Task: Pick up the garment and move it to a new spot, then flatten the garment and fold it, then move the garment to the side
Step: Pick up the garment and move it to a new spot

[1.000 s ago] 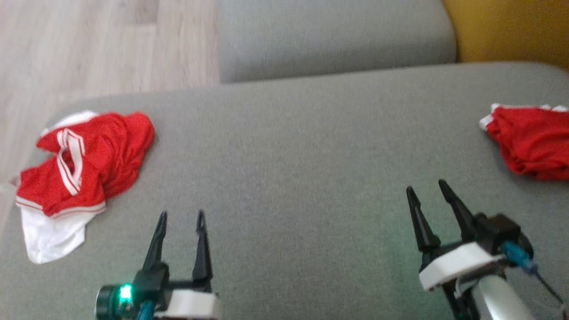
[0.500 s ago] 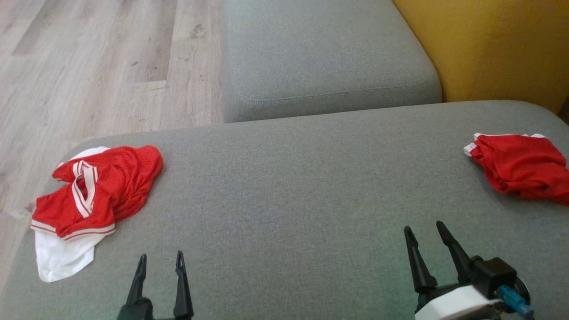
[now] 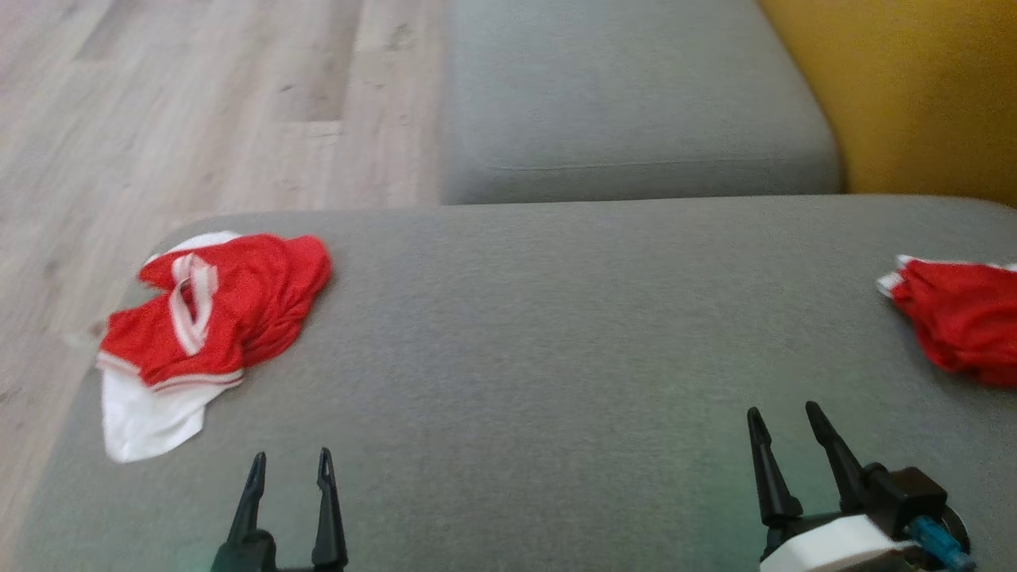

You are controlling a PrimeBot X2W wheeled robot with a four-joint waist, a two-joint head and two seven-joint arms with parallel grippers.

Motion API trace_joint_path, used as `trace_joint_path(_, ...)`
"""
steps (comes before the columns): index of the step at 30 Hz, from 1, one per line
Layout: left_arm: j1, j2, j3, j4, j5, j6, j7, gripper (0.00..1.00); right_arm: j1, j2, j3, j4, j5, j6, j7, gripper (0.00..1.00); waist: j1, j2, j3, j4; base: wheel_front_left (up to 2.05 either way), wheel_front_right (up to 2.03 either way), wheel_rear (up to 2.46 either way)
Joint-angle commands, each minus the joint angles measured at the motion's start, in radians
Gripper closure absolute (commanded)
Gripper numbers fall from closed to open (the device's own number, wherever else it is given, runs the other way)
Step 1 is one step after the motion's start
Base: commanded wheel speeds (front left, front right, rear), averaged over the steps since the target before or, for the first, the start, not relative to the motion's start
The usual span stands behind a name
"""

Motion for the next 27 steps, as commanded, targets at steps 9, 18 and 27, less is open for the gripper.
trace_joint_path(9,-0.051,0.004,0.079,-0.069,0.029,-0.006,-0.005,0.0,-0.036,-0.003,0.007,-0.039,0.01,0.007,-0.011,0.0,0.0,-0.0001,0.045,0.29,0.0,0.0,0.0)
trace_joint_path(18,-0.082,0.003,0.121,-0.115,0.033,-0.008,-0.005,0.0,-0.064,-0.026,-0.013,-0.047,0.0,0.007,-0.011,0.0,0.0,-0.0001,0.095,0.428,0.0,0.0,0.0)
trace_joint_path(27,-0.254,0.031,0.124,-0.135,0.078,-0.022,-0.005,0.0,-0.087,-0.143,0.002,-0.072,-0.017,0.007,-0.011,0.0,0.0,-0.0001,0.249,0.39,0.0,0.0,0.0)
